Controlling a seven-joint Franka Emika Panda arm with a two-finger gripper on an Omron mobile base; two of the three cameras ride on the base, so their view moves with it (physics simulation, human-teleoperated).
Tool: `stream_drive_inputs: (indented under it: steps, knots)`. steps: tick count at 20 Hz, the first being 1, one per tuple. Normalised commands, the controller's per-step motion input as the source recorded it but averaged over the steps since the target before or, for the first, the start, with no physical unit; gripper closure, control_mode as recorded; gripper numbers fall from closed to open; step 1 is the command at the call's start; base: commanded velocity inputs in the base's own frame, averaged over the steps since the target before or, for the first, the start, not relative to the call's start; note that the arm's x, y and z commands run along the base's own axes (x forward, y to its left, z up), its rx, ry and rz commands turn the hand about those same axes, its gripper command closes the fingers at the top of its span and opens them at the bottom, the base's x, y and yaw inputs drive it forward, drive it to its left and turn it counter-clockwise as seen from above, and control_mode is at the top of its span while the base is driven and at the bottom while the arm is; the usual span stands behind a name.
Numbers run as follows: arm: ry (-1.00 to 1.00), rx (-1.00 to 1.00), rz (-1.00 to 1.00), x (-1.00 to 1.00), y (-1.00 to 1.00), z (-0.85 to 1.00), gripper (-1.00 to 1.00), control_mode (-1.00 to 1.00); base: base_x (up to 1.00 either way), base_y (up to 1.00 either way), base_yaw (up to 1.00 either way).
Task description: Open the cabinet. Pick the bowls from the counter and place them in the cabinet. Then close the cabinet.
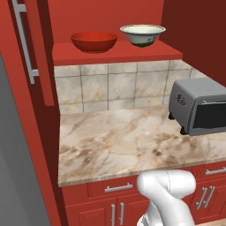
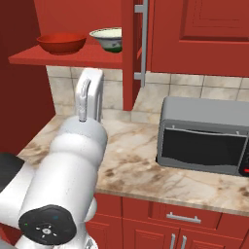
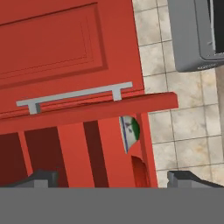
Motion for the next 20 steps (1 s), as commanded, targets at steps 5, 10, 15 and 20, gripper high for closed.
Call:
stream_drive_inputs:
  steps: [5,10,15,20]
  knots:
    - [-0.1,0.0,0.08,0.0,-0.16,-0.13,-1.0,-1.0,0.0,0.0,0.0]
    - [0.0,0.02,0.07,0.14,-0.16,0.0,-1.0,-1.0,0.0,0.0,0.0]
    - [0.0,0.02,0.09,0.21,-0.15,0.0,-1.0,-1.0,0.0,0.0,0.0]
    - [0.0,0.02,0.1,0.08,-0.21,0.0,-1.0,-1.0,0.0,0.0,0.0]
